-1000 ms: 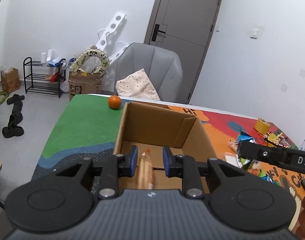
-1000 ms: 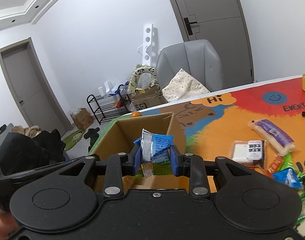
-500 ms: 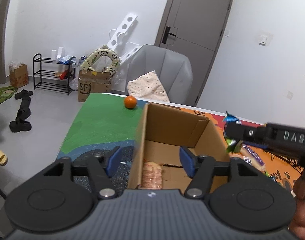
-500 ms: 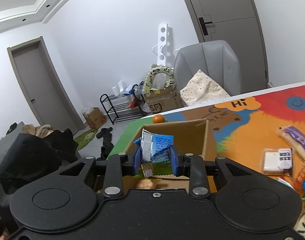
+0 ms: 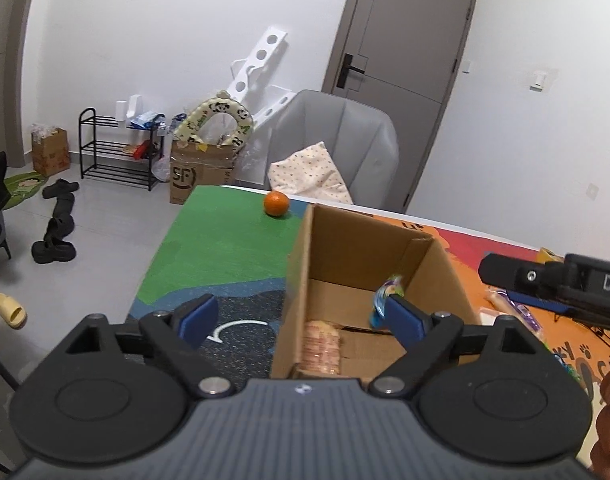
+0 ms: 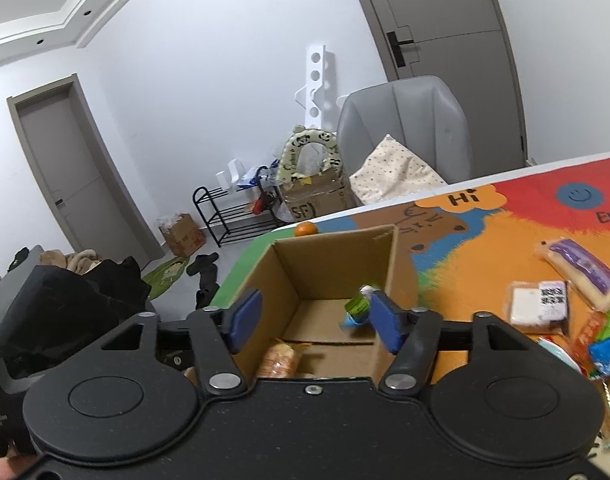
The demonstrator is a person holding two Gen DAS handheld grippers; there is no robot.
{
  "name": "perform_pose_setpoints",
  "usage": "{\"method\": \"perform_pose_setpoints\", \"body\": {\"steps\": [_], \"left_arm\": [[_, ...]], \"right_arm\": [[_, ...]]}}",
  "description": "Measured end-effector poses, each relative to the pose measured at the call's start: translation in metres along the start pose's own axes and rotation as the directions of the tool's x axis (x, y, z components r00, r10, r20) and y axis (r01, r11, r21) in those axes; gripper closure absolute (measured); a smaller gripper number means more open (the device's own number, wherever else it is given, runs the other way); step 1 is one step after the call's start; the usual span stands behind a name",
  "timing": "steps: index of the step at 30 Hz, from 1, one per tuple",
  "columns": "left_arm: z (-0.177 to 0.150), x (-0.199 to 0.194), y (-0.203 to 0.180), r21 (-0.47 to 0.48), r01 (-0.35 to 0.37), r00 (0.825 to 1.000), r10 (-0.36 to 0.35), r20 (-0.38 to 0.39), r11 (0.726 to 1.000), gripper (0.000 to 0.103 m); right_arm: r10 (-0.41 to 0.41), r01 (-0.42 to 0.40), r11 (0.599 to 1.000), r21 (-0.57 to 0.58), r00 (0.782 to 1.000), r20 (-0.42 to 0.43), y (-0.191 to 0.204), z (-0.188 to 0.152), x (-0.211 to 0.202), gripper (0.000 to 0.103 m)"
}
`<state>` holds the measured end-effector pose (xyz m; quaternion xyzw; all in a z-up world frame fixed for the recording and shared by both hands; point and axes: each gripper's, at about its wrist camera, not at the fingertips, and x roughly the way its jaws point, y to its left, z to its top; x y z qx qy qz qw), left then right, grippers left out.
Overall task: Organize snacks
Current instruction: 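Open the left tool dropping the bread roll while the right tool drops the candy into the box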
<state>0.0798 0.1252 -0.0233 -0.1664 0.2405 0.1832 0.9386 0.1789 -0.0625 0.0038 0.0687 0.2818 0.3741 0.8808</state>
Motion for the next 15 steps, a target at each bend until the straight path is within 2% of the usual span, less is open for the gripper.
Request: {"method": "perform_pose_setpoints", "body": {"steps": [5,15], "left_arm": [[-0.002,0.001,-0.013,0.020,0.011,1.000,-0.011,0.007,1.000,0.010],[-0.008,0.003,-0.039,0.047,0.037,0.999,-0.037,0.006,0.998,0.009]], "right_arm": [[-0.028,0.028,1.000,0.010,0.999,0.016,-0.016,-0.006,-0.014,0.026],[-0.098,0.095,0.991,0.096,0.995,0.028,-0.062,-0.014,-0.046,0.019]]}}
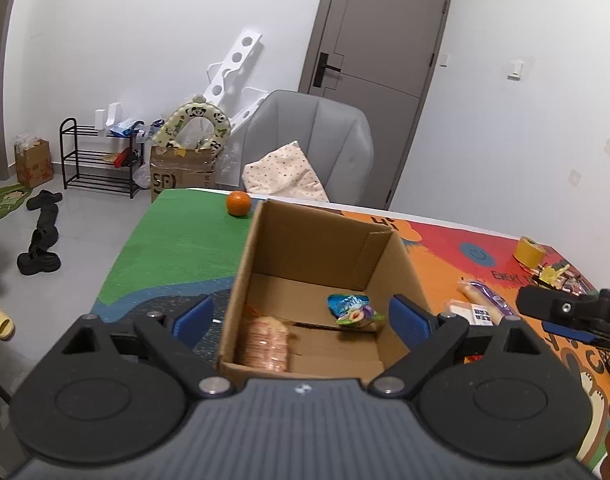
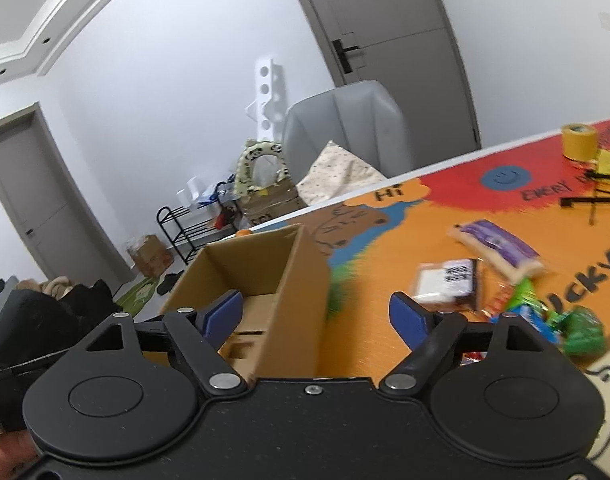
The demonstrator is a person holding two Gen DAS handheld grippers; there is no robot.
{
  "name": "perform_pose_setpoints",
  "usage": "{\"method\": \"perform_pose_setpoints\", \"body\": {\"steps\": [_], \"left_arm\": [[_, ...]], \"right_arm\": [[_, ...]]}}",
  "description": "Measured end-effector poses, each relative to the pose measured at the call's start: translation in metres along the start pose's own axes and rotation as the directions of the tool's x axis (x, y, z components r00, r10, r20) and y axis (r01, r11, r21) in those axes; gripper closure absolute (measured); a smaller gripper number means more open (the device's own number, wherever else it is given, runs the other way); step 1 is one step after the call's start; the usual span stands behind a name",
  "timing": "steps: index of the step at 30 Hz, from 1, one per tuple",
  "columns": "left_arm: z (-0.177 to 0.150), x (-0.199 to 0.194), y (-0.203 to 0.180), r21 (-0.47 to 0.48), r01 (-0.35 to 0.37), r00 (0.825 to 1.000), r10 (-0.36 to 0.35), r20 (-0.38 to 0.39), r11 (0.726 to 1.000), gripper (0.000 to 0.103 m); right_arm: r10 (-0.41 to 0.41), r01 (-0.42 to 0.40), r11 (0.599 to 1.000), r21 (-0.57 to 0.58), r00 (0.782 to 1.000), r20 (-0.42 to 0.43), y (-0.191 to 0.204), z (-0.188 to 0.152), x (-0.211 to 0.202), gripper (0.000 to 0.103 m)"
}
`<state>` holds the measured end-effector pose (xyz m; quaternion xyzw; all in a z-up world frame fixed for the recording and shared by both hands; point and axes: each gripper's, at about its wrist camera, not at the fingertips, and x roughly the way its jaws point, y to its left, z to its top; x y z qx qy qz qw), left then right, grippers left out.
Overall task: Organize snacks
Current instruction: 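Open the left tool dropping the bread roll while the right tool drops the candy into the box, then move both tools back over the snack pile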
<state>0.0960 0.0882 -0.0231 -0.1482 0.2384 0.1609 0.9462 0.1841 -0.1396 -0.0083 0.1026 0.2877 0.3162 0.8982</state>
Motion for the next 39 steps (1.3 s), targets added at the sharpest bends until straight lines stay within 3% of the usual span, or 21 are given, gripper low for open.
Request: {"method": "perform_pose_setpoints", "body": {"steps": [20,30,39], "left_arm": [[-0.013,0.009,-0.077,0.099,0.112,0.994,-0.110,-0.026,0.989,0.009],[-0.029,0.016,-0.117,0.162,0.201,0.978,-0.189,-0.092,0.966,0.009],[-0.044,0.023,-0.145,0.241,0.256,0.960,-0.216,-0.180,0.936,0.009]], "right_arm": [[-0.164,0.162,0.983,0.081,0.986,0.010,-0.082,-0.011,-0.047,0.010],[-0.190,0.192,0.978,0.085,0.981,-0.032,-0.103,-0.022,-0.051,0.010],[-0.200,0.207,0.974,0.096,0.977,-0.073,-0.121,-0.028,-0.049,0.002]]}}
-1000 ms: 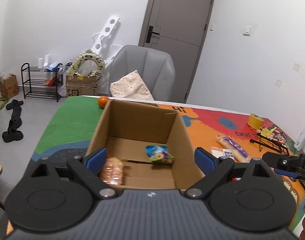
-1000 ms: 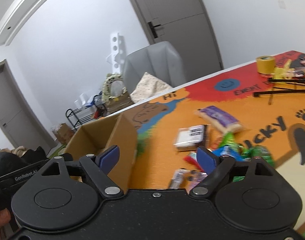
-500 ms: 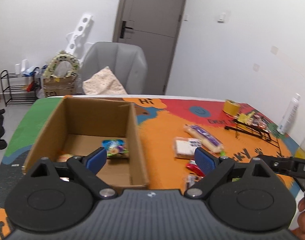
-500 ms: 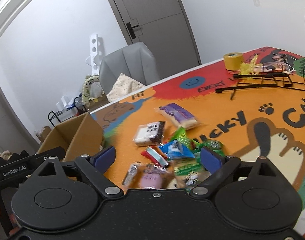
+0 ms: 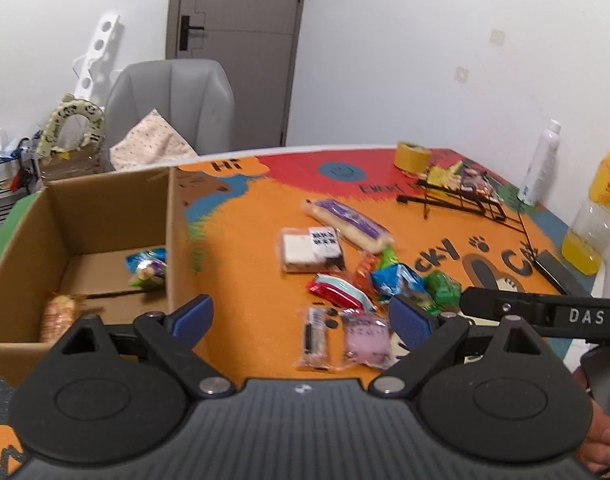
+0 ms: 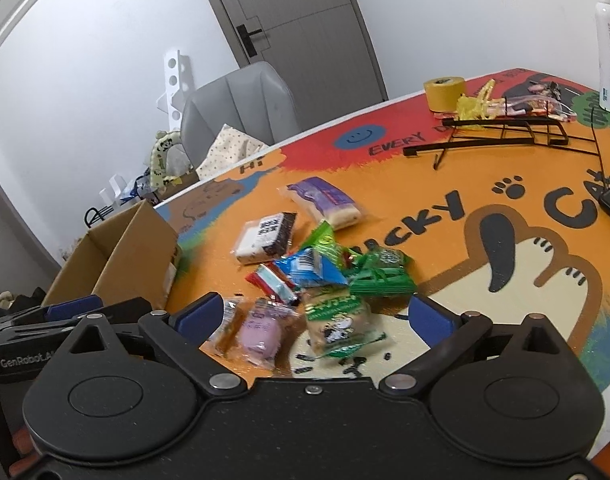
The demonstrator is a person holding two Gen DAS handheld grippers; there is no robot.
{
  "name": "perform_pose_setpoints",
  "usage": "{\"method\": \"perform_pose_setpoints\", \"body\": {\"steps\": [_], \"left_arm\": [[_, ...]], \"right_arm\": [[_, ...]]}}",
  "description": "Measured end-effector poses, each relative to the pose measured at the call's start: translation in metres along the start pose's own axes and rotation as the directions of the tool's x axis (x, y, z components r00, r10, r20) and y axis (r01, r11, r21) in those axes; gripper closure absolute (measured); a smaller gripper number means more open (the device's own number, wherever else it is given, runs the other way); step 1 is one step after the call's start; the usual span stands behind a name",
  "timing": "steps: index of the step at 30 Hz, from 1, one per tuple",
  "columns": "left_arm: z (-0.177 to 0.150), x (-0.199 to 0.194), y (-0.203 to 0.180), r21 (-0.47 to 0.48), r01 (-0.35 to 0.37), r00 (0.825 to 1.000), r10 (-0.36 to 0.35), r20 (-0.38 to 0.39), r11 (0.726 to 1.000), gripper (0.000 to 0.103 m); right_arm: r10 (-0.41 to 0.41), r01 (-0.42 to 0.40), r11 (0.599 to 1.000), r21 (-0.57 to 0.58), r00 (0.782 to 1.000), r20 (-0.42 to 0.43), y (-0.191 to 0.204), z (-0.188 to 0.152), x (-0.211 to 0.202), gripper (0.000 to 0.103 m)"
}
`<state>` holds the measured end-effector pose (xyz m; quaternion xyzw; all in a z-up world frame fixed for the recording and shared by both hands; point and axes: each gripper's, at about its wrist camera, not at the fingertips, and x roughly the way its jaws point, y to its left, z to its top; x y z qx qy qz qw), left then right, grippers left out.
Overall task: Organize snacks
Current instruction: 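Move both tools back over the snack pile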
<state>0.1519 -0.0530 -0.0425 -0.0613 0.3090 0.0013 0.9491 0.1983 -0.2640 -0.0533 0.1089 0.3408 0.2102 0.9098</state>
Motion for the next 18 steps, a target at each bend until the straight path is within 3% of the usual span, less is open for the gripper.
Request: {"method": "perform_pose_setpoints", "body": {"steps": [15,18], "left_arm": [[-0.011,0.035,-0.015,0.025,0.009,0.998,-0.007,-0.056,1.000,0.012],[-0.014,0.041,-0.015,0.015,0.018,0.997,-0.017,-0.072,1.000,0.019]], "right_arm": [[0.002,-0.001,1.000,0.026,0.998,-0.066,-0.020,-0.009,0.021,0.000],[-0.001,0.001,1.000,0.007,0.998,-0.062,-0.018,-0.010,0.023,0.000]]}}
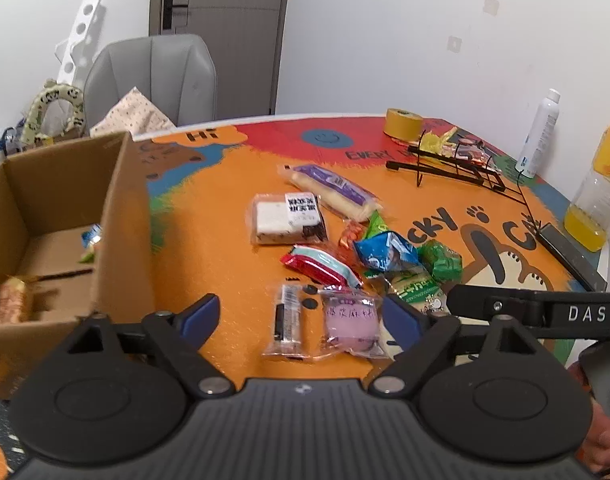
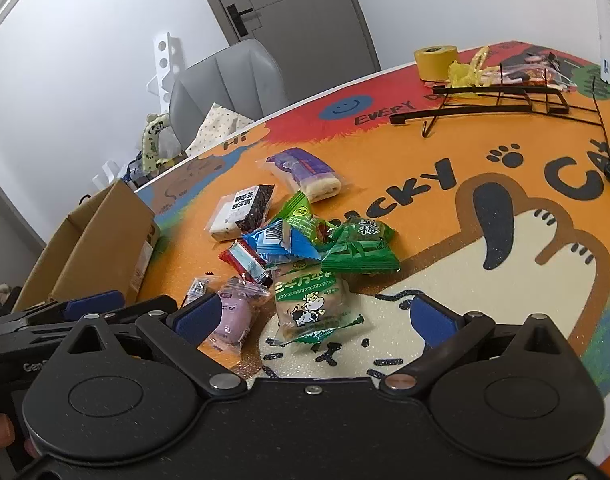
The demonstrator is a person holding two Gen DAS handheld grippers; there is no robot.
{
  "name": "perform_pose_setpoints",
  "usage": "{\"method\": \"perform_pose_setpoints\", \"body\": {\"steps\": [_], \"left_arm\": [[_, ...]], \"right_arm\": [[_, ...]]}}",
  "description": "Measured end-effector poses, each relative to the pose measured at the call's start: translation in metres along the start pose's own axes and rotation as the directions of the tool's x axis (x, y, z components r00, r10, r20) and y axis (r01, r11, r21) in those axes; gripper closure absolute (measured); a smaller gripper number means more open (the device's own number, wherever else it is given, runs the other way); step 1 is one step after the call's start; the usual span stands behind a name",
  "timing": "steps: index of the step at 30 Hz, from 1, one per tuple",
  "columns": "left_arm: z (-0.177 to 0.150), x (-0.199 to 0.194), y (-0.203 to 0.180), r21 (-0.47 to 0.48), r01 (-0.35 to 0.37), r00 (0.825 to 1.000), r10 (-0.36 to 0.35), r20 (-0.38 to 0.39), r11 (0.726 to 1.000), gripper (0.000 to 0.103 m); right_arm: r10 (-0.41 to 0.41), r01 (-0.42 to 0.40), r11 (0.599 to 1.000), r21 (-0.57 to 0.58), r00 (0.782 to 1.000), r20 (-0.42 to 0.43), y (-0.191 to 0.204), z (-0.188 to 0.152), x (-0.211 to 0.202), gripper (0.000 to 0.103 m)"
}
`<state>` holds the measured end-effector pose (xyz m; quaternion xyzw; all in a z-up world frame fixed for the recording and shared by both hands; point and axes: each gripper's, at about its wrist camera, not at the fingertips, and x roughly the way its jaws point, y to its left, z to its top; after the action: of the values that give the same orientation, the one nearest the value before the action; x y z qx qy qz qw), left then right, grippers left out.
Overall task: Organize snacks
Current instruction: 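Move both tools back over the snack pile, then grasp the clear stick pack with the left tool while the right tool grasps the cow-print biscuit pack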
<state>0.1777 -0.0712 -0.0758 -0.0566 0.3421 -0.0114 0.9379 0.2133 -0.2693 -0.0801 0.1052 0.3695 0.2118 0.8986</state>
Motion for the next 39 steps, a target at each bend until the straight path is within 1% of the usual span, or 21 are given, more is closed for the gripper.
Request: {"method": "perform_pose_setpoints", "body": {"steps": [3,5,7,9,10,12,13,15,18,25,29,31,32,33,34,35,36,37,39], "left_arm": [[-0.002,0.004,-0.001,-0.002,-0.001,1.000,0.001,-0.004,1.000,0.028],[-0.002,0.008,0.000,-0.007,-0.003,1.000,0.003,-0.016,1.000,0.037],[-0.003,0.012,0.001,-0.015,-0.004,1.000,0.004,-0.022,1.000,0.041],[-0.004,0.015,0.002,-0.019,-0.012,1.000,0.012,-0.022,1.000,0.042],[-0.005,0.017,0.003,-0.021,-0.016,1.000,0.015,-0.023,1.000,0.045],[-0.006,0.021,0.005,-0.030,-0.018,0.999,0.018,-0.030,0.999,0.049],[-0.006,0.022,0.005,-0.034,-0.019,0.999,0.018,-0.034,0.999,0.052],[-0.006,0.025,0.006,-0.035,-0.023,0.999,0.021,-0.038,0.999,0.053],[-0.007,0.029,0.008,-0.037,-0.029,0.999,0.028,-0.043,0.999,0.054],[-0.009,0.037,0.011,-0.042,-0.040,0.998,0.038,-0.051,0.998,0.054],[-0.012,0.043,0.009,-0.039,-0.029,0.997,0.026,-0.071,0.999,0.061],[-0.015,0.044,0.006,-0.020,-0.035,0.997,0.034,-0.062,0.999,0.061],[-0.015,0.044,0.005,-0.009,-0.038,0.998,0.037,-0.059,0.999,0.062],[-0.016,0.045,0.005,-0.006,-0.039,0.998,0.038,-0.058,0.999,0.064],[-0.016,0.045,0.005,-0.005,-0.040,0.998,0.040,-0.057,0.999,0.070],[-0.016,0.045,0.006,-0.005,-0.045,0.997,0.044,-0.056,0.999,0.078],[-0.016,0.045,0.007,-0.007,-0.049,0.997,0.048,-0.056,0.999,0.080],[-0.016,0.044,0.007,-0.010,-0.049,0.997,0.048,-0.056,0.999,0.084],[-0.015,0.043,0.009,-0.019,-0.042,0.997,0.040,-0.059,0.999,0.085]], "right_arm": [[-0.003,0.003,1.000,-0.009,1.000,0.006,0.000,-0.001,0.002,0.000],[-0.004,0.004,1.000,-0.011,1.000,0.007,-0.001,-0.001,0.004,0.002],[-0.004,0.004,1.000,-0.013,1.000,0.007,-0.001,-0.002,0.006,0.007],[-0.001,0.001,1.000,-0.014,1.000,0.003,-0.001,-0.002,0.009,0.014],[-0.001,0.001,1.000,-0.016,1.000,0.001,0.000,-0.002,0.011,0.016],[-0.002,0.001,1.000,-0.020,1.000,-0.004,0.001,-0.002,0.015,0.025],[-0.001,0.001,1.000,-0.021,1.000,-0.006,0.001,-0.003,0.016,0.026],[0.001,-0.001,1.000,-0.022,1.000,-0.010,0.002,-0.003,0.020,0.031],[0.003,-0.003,1.000,-0.027,1.000,-0.019,0.004,-0.004,0.025,0.035],[-0.010,0.009,0.999,-0.039,0.999,-0.033,0.008,-0.007,0.034,0.038],[-0.037,0.035,0.996,-0.079,0.999,-0.022,0.015,-0.008,0.038,0.038],[-0.052,0.050,0.993,-0.106,0.999,-0.017,0.019,-0.009,0.040,0.039],[-0.061,0.059,0.991,-0.118,0.998,-0.012,0.020,-0.010,0.040,0.041],[-0.072,0.071,0.989,-0.130,0.997,-0.007,0.022,-0.011,0.040,0.045],[-0.086,0.085,0.986,-0.143,0.996,-0.002,0.023,-0.012,0.040,0.048],[-0.095,0.094,0.984,-0.151,0.995,0.002,0.024,-0.012,0.040,0.055],[-0.091,0.091,0.984,-0.153,0.996,0.004,0.024,-0.012,0.039,0.058],[-0.085,0.084,0.985,-0.150,0.996,0.002,0.023,-0.012,0.039,0.058],[-0.079,0.078,0.986,-0.149,0.997,-0.001,0.023,-0.013,0.037,0.059]]}}
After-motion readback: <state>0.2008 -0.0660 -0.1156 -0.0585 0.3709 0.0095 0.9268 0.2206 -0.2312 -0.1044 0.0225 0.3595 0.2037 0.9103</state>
